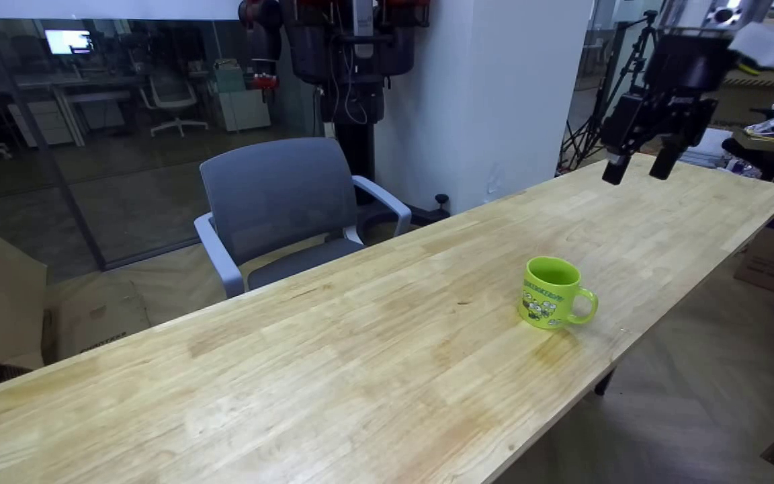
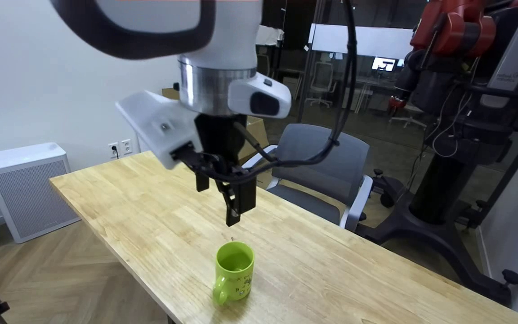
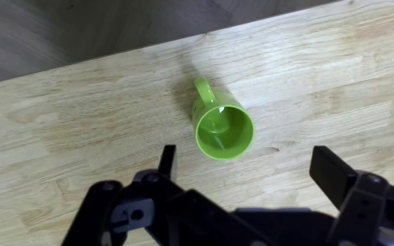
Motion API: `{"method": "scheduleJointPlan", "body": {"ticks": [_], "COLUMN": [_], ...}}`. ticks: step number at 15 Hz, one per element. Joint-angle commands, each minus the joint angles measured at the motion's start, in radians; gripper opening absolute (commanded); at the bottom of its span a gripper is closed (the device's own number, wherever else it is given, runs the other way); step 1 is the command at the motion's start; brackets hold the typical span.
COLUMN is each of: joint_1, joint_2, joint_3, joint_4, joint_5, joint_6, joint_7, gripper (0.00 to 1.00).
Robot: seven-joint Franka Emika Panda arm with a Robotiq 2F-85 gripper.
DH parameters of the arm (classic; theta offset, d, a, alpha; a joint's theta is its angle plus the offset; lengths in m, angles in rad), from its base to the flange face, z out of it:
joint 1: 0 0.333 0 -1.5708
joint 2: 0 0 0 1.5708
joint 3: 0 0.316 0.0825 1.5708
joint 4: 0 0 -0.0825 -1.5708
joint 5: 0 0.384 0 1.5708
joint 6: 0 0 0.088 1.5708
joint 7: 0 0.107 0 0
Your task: Move the mug closer to the chair
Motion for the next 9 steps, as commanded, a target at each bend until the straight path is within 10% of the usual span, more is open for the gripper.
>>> {"method": "scheduleJointPlan", "body": {"ticks": [1, 9], "joint_1": [0.006, -0.012], "joint_2": [0.213, 0.300], "joint_3": [-0.011, 0.052], "joint_4": [0.205, 0.264], "joint_5": [0.094, 0.106], "joint_6": [-0.122, -0.209], "joint_7": [-0.115, -0.172], "gripper": [1.00, 1.00]}}
